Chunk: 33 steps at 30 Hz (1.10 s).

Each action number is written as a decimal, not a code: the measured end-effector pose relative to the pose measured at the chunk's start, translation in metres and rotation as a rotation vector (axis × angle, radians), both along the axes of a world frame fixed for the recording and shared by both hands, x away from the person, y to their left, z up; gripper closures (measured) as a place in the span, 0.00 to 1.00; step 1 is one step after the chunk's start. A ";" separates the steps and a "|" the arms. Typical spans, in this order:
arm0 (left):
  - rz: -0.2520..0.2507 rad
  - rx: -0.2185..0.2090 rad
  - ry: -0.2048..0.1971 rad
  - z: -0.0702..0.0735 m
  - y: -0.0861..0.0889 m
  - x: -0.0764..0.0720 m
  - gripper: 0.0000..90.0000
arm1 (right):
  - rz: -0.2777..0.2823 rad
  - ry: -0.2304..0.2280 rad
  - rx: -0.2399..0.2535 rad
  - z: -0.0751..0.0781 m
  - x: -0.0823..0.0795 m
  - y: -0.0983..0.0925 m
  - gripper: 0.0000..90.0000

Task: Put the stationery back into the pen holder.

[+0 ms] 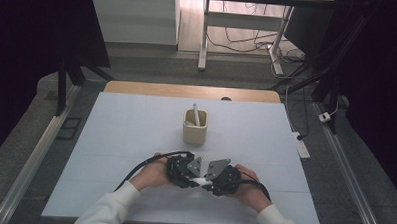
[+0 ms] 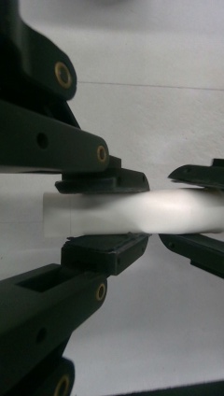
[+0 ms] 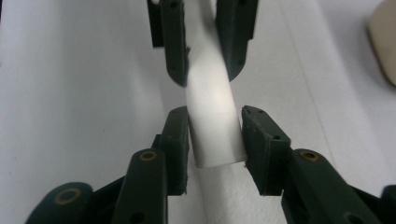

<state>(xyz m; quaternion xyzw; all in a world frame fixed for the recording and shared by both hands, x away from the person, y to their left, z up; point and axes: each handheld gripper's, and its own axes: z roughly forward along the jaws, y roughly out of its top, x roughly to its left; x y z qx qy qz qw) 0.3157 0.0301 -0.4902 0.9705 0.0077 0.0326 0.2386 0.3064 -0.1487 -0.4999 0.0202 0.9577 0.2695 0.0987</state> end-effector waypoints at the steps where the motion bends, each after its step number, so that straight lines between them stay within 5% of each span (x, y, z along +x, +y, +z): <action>1: -0.006 0.003 -0.003 0.000 0.000 0.000 0.78 | 0.009 0.004 0.002 -0.001 0.000 0.000 0.71; 8: 0.028 -0.057 0.014 -0.001 0.005 0.002 0.73 | 0.038 -0.006 0.007 -0.001 -0.001 -0.001 0.74; 11: 0.086 -0.096 -0.001 0.000 0.010 0.003 0.61 | 0.017 0.000 0.031 0.001 0.001 -0.004 0.74; 17: 0.176 -0.233 -0.016 0.006 0.026 0.007 0.46 | -0.042 0.034 0.128 0.005 0.008 -0.015 0.74; 26: 0.264 -0.388 -0.003 0.005 0.050 0.011 0.42 | -0.124 0.001 0.281 0.013 0.012 -0.027 0.74; 33: 0.295 -0.497 0.012 0.004 0.057 0.012 0.42 | -0.159 0.030 0.389 0.012 0.014 -0.031 0.74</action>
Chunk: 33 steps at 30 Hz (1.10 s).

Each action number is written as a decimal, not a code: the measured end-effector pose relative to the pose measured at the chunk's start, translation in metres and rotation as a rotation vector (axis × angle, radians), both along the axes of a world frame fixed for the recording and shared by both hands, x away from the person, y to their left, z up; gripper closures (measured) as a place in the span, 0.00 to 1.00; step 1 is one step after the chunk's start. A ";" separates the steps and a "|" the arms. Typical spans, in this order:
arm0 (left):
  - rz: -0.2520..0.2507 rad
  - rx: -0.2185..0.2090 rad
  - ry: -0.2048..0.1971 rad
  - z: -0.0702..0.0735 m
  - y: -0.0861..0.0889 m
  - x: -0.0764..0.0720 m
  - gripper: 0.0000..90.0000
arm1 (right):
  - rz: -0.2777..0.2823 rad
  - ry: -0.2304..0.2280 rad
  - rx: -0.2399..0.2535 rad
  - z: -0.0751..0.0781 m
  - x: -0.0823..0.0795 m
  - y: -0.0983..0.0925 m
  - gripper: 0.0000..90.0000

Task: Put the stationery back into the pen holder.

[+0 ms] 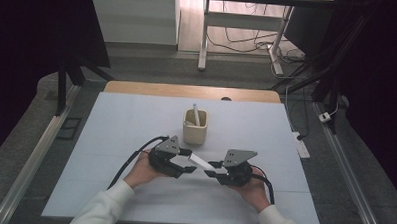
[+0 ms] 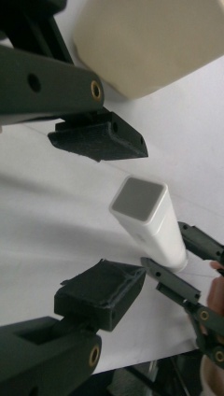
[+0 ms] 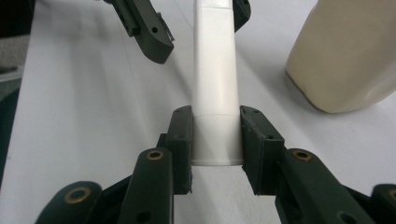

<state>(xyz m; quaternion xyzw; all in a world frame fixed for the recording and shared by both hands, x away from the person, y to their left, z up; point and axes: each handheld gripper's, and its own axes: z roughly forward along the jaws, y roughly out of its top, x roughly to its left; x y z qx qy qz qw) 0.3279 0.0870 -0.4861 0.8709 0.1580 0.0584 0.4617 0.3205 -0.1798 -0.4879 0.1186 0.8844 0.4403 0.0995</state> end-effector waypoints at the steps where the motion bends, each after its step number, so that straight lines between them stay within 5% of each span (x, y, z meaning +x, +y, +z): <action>1: -0.001 -0.008 -0.001 0.000 0.000 0.000 0.43 | -0.001 -0.003 0.004 0.000 0.000 0.000 0.74; 11: -0.035 -0.014 -0.006 -0.002 -0.003 0.000 0.58 | 0.016 -0.015 -0.011 -0.005 -0.004 0.007 0.74; 21: -0.087 -0.037 0.045 -0.005 0.002 0.004 0.66 | 0.024 -0.001 0.007 -0.009 -0.002 0.004 0.71; 26: -0.138 0.001 0.030 -0.004 -0.003 0.001 0.76 | 0.008 0.003 -0.017 -0.012 0.001 0.002 0.65; 33: -0.134 0.014 0.018 0.000 -0.005 -0.001 0.78 | -0.021 -0.003 -0.020 -0.013 0.001 0.001 0.62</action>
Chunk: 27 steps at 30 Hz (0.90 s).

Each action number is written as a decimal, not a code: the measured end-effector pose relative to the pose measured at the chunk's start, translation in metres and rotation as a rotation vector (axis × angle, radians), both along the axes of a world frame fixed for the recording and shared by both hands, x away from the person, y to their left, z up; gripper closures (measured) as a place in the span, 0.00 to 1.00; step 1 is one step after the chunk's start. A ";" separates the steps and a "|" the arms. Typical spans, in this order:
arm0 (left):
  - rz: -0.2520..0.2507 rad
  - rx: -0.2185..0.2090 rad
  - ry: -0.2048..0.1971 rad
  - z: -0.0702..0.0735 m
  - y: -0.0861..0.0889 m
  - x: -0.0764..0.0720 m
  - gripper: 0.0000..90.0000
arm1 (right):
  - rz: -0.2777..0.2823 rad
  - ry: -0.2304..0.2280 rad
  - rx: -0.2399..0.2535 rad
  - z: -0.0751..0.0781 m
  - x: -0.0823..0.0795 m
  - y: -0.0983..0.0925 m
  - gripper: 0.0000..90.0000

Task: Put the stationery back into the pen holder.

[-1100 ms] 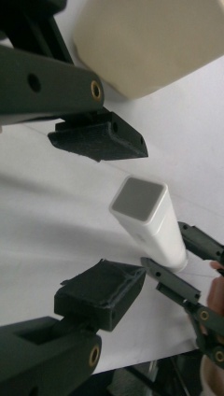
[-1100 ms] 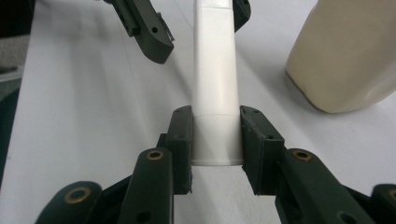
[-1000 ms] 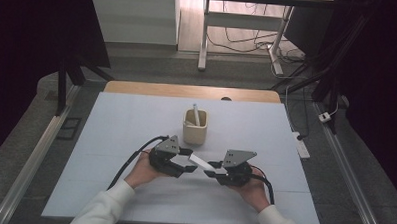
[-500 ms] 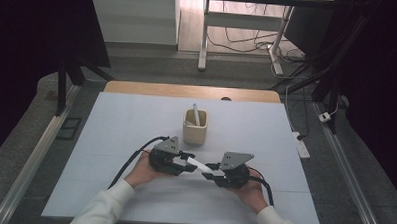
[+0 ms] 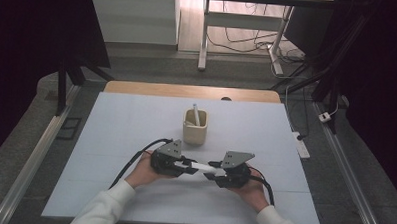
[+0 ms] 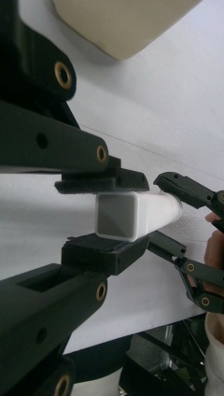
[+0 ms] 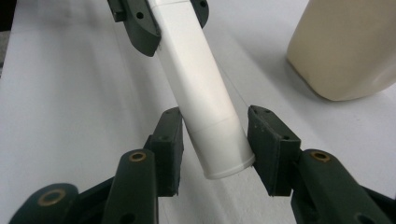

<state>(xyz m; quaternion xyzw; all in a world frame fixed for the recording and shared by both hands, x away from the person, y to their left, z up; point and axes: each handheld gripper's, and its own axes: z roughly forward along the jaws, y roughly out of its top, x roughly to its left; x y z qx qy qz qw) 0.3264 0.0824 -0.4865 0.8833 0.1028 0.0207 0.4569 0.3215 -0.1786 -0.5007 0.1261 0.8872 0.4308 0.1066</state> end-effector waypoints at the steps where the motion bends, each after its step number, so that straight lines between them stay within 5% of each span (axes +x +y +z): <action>1: 0.003 0.004 -0.003 0.001 0.000 0.000 0.78 | -0.003 0.002 0.008 0.000 0.000 0.000 0.61; 12: 0.104 0.046 -0.041 0.018 0.012 0.000 0.78 | -0.084 0.015 0.078 0.006 -0.001 -0.015 0.49; 27: 0.185 0.065 -0.075 0.051 0.036 0.004 0.78 | -0.277 -0.017 0.125 0.008 -0.016 -0.071 0.39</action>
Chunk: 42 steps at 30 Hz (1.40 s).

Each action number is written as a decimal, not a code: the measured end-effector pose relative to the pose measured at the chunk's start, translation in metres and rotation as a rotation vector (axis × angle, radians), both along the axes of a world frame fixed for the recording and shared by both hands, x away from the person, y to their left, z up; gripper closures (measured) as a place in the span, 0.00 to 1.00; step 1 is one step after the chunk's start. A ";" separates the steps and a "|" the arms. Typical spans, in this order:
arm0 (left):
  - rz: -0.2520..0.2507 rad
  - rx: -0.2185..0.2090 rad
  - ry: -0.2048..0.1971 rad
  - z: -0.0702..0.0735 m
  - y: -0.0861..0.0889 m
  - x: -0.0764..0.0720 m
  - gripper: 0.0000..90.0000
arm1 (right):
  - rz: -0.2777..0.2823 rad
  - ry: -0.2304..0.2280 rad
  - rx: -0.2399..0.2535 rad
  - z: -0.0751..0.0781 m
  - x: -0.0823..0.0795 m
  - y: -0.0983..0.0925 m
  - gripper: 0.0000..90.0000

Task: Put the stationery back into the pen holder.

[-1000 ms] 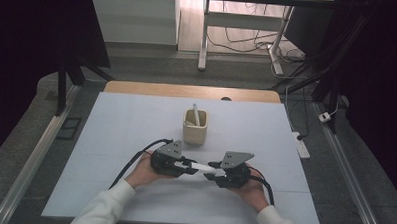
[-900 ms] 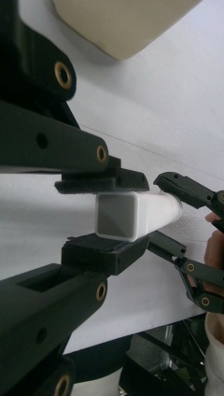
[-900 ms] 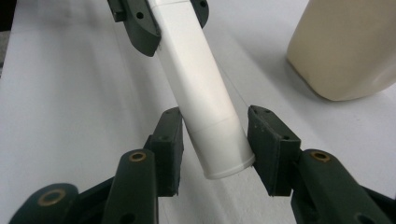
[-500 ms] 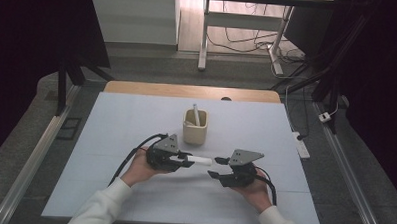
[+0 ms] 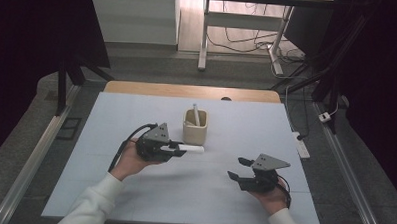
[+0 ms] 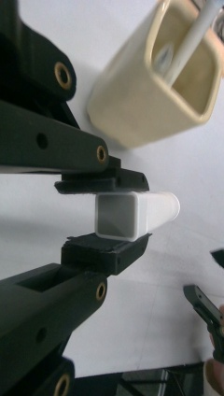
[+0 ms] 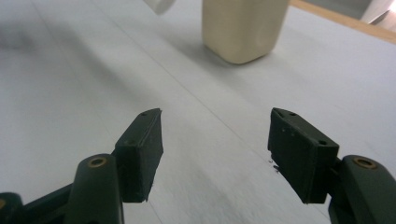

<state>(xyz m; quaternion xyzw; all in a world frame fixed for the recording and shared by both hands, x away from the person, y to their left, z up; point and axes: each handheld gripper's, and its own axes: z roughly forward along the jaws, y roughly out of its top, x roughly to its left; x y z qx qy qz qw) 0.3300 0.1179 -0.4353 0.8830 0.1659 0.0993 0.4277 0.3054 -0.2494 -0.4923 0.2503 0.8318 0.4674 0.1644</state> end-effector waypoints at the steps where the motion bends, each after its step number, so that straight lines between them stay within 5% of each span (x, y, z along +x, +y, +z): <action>1: 0.005 0.004 -0.002 0.004 0.001 0.001 0.78 | -0.011 0.001 0.002 0.000 -0.001 -0.003 0.39; 7: 0.047 0.017 -0.013 0.029 0.010 0.012 0.78 | -0.041 0.004 -0.008 -0.004 -0.005 -0.019 0.38; 17: 0.113 -0.019 0.000 0.052 0.022 0.035 0.78 | -0.060 0.006 -0.023 -0.008 -0.003 -0.025 0.37; 23: 0.140 0.013 0.010 0.064 0.025 0.049 0.78 | -0.059 0.010 -0.039 -0.010 -0.002 -0.023 0.37; 42: 0.175 0.138 0.078 0.062 0.002 0.093 0.78 | -0.067 0.009 -0.031 -0.010 -0.001 -0.026 0.36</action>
